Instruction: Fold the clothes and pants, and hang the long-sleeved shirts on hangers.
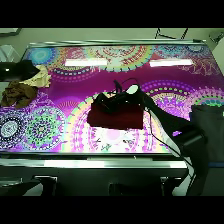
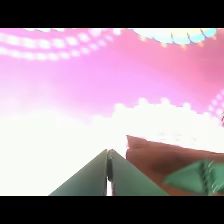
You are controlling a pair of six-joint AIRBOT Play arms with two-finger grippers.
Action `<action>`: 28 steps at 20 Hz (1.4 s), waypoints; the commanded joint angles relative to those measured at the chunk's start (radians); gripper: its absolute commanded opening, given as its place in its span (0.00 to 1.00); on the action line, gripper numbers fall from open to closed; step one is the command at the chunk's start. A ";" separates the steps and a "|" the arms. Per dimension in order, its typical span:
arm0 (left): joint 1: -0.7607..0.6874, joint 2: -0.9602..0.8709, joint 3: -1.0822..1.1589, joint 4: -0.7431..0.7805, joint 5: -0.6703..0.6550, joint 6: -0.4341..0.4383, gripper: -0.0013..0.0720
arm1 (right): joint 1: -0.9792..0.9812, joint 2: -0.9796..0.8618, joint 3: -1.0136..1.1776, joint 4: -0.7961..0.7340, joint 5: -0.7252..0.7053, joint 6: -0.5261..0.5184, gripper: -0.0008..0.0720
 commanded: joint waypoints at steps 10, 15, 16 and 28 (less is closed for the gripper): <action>0.022 0.089 0.000 0.093 -0.107 0.034 0.05 | -0.547 0.189 -0.262 -0.521 0.395 0.023 0.94; 0.000 0.089 0.000 0.089 -0.107 0.029 0.05 | -0.471 0.168 -0.444 -0.219 0.155 -0.189 0.74; -0.002 0.089 0.000 0.090 -0.107 0.024 0.05 | -0.459 0.160 -0.443 -0.196 0.148 -0.210 0.55; -0.002 0.086 -0.002 0.090 -0.090 0.028 0.05 | -0.928 0.367 0.071 -0.289 0.445 -0.059 0.06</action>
